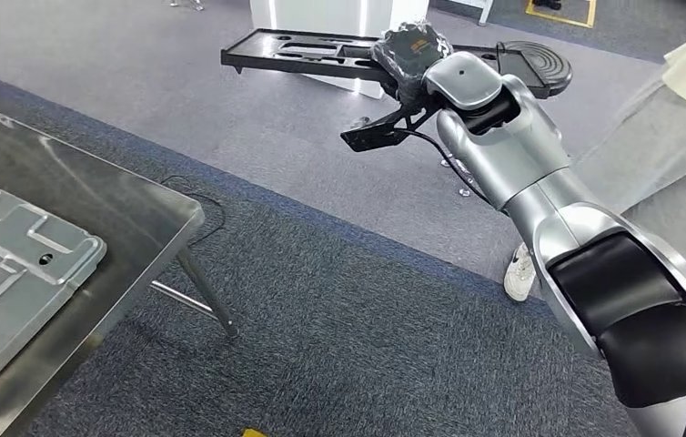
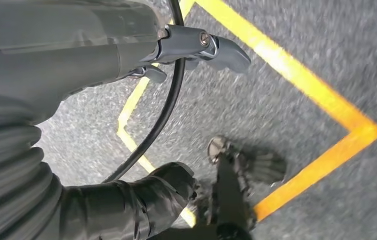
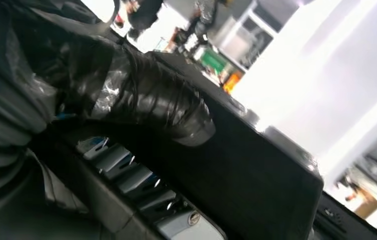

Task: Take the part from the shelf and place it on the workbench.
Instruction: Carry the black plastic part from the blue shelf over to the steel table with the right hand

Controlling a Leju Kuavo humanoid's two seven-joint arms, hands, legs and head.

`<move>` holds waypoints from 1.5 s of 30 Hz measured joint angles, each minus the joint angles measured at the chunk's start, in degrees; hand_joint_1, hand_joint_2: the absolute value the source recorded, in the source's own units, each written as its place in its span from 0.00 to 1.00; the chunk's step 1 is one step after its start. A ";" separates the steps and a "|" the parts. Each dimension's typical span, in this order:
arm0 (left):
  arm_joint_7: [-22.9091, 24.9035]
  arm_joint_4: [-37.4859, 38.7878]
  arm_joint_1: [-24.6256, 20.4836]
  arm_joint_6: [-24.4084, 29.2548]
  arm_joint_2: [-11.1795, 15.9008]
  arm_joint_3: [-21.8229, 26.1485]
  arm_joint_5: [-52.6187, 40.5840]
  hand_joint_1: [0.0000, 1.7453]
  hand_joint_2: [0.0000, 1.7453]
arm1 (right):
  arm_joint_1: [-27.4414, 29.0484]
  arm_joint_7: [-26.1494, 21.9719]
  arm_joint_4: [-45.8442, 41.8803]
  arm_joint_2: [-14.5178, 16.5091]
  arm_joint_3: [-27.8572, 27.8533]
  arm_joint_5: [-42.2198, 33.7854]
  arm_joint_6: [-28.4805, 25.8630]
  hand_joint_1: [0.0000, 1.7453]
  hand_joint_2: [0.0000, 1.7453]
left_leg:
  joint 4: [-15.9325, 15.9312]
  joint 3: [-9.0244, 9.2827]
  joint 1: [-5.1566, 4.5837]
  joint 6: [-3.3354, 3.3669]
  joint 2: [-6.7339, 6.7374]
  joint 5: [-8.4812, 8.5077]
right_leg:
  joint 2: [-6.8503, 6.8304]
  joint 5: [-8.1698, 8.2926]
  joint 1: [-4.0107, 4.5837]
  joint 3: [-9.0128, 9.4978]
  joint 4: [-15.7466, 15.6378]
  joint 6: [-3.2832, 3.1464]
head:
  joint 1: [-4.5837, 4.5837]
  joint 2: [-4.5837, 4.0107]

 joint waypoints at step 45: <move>0.68 -0.02 0.32 -0.02 -0.34 1.68 -2.31 0.00 1.00 | -0.49 -1.98 3.25 -0.64 2.20 -0.99 -0.44 1.00 1.00 | 8.69 -4.46 -0.06 -2.52 -0.22 -4.57 | 0.03 9.09 0.55 5.49 -14.97 -3.62 | -0.12 0.00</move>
